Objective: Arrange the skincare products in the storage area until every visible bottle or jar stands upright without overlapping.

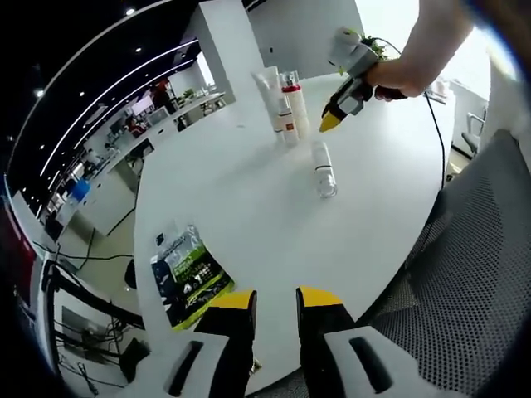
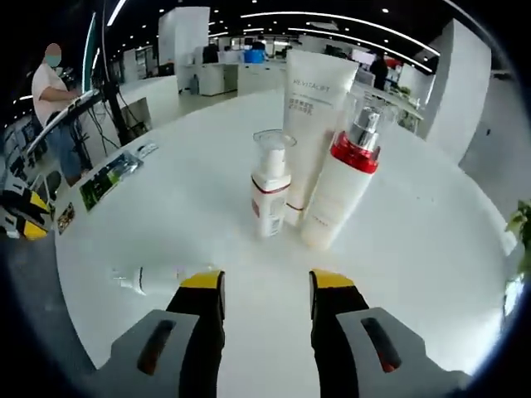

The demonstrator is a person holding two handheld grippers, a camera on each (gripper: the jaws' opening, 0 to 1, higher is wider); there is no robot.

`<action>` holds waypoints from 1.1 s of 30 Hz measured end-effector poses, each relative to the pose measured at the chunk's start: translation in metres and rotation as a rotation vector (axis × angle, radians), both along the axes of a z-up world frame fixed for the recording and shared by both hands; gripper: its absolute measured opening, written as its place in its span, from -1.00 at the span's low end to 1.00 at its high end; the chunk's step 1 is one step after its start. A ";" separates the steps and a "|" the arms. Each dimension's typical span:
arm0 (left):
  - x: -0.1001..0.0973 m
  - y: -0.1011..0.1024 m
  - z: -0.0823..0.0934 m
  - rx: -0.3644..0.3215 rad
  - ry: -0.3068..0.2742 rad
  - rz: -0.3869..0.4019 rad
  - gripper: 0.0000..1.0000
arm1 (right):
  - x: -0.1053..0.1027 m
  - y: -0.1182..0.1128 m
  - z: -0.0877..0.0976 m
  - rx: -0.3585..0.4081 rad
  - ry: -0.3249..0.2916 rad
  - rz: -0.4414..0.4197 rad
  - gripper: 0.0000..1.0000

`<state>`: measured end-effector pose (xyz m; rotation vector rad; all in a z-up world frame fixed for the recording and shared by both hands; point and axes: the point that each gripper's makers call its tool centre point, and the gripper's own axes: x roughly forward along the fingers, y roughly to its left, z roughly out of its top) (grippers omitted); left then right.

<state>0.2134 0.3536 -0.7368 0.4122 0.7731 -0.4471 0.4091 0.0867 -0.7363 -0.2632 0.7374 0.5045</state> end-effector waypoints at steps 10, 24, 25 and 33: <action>-0.004 -0.003 -0.006 0.016 0.030 -0.023 -0.61 | -0.014 0.036 0.044 0.098 -0.046 0.004 -0.11; -0.006 -0.003 -0.007 0.005 0.045 -0.017 -0.61 | -0.018 0.018 0.066 0.109 -0.059 -0.061 -0.05; -0.008 -0.004 -0.010 0.003 0.061 -0.019 -0.61 | -0.019 0.021 0.069 0.115 -0.062 -0.061 -0.05; -0.007 -0.002 -0.009 -0.002 0.058 -0.011 -0.61 | -0.018 0.034 0.075 0.122 -0.062 -0.044 -0.04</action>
